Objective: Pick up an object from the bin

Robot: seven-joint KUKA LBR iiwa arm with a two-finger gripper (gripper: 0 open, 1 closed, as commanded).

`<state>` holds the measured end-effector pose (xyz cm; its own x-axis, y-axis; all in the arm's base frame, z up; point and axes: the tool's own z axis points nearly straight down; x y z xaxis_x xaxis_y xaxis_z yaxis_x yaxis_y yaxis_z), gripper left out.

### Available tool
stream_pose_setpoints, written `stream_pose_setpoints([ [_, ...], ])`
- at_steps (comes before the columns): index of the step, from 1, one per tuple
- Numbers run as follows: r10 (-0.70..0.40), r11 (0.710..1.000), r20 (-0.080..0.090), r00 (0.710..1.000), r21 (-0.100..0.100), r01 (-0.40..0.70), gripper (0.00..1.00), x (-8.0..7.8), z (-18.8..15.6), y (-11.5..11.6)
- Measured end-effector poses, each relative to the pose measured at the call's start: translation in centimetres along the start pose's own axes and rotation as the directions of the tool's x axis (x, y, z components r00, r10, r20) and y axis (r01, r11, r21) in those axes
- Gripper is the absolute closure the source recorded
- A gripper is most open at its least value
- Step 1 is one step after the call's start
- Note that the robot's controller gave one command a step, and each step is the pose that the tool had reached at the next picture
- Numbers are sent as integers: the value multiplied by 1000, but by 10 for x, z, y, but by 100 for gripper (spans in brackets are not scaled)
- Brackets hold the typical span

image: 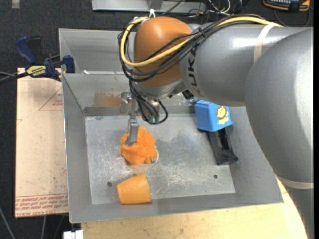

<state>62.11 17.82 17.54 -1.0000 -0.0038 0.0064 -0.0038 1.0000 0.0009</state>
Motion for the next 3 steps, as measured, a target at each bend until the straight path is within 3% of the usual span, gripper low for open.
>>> stream_pose_setpoints([
  [1,3,1000,8,1000,-1,-3,0,-2,-5,-1],
  [2,-227,974,13,974,-1,228,0,7,39,-19],
  [3,-358,934,0,934,-1,358,0,18,64,-35],
])
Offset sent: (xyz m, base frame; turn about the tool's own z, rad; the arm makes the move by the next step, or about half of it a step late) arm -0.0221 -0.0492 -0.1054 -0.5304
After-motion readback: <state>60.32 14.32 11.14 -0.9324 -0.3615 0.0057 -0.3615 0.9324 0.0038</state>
